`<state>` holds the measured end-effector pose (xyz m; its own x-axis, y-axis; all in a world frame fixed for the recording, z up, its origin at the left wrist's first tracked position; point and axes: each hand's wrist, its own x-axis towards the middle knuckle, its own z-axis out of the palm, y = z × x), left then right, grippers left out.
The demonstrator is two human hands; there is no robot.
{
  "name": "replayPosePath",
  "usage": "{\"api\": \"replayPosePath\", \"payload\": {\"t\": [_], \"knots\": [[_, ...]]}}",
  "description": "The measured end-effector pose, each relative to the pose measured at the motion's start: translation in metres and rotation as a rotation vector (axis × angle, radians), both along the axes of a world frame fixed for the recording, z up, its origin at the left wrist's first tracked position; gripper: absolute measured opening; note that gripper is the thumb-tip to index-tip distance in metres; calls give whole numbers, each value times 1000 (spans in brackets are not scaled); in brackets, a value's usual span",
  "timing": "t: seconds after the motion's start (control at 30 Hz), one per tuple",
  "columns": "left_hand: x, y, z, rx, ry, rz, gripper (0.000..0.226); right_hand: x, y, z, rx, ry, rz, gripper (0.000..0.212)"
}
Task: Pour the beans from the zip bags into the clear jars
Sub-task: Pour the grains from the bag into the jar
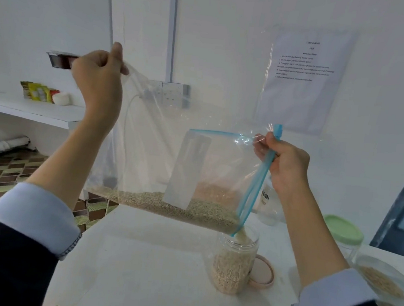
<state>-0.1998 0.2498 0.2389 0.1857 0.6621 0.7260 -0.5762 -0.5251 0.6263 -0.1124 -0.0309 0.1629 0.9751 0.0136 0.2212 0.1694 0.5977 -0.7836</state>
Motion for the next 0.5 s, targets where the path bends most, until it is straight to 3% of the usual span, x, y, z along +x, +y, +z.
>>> {"api": "replayPosePath", "payload": {"t": [0.5], "knots": [[-1, 19, 1, -15, 40, 30, 47, -5, 10, 10, -14, 1, -24, 10]]}}
